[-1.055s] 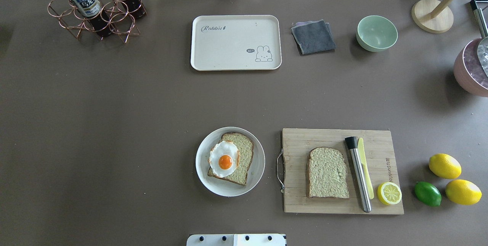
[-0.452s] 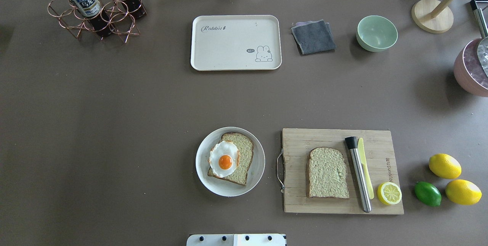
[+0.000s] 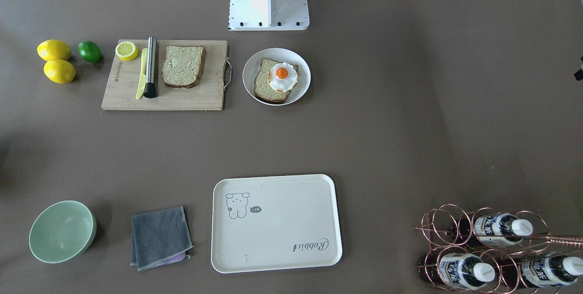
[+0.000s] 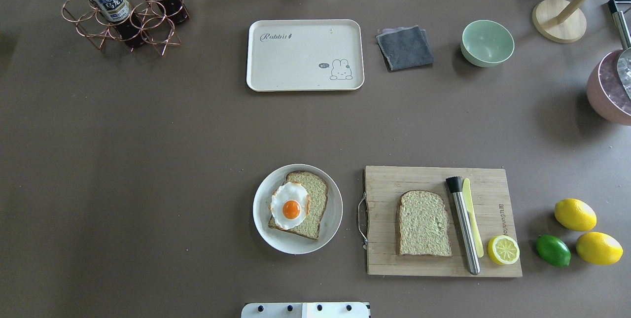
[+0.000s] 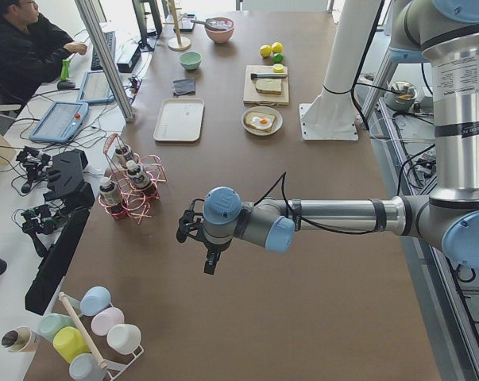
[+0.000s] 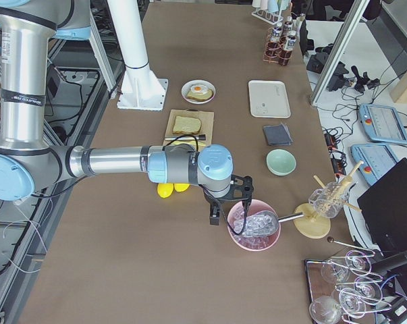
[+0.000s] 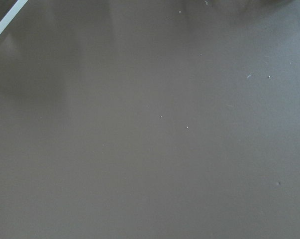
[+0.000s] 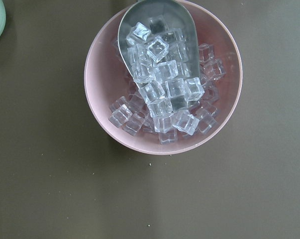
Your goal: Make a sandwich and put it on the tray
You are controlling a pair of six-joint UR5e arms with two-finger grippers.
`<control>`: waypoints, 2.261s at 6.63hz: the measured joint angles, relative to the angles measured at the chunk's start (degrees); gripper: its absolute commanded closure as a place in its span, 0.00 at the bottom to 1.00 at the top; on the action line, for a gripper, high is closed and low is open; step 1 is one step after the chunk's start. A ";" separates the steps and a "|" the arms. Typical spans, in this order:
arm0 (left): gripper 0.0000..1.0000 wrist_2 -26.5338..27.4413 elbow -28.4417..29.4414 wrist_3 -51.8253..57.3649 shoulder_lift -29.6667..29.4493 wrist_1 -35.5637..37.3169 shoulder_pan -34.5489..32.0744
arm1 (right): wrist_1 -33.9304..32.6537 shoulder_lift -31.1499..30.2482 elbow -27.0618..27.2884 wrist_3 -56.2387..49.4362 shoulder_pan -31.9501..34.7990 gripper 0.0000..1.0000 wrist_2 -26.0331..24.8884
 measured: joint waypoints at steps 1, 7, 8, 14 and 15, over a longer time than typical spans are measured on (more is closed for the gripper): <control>0.02 1.10 -0.02 -0.04 0.05 -0.38 -0.02 | 0.00 -0.01 0.00 0.00 0.00 0.00 0.02; 0.02 4.72 -0.35 0.11 -0.07 -3.24 -0.06 | 1.53 0.38 0.09 0.09 0.00 0.00 0.08; 0.02 5.21 -0.55 0.05 -0.11 -3.67 -0.05 | 3.87 0.16 -0.06 0.29 0.00 0.00 0.31; 0.02 8.79 -2.96 -10.03 -1.32 -17.83 1.30 | 23.08 0.33 -0.32 3.98 0.00 0.00 6.73; 0.02 8.57 -3.06 -18.35 -1.89 -22.92 3.42 | 25.76 0.52 -0.22 8.66 -0.01 0.00 9.64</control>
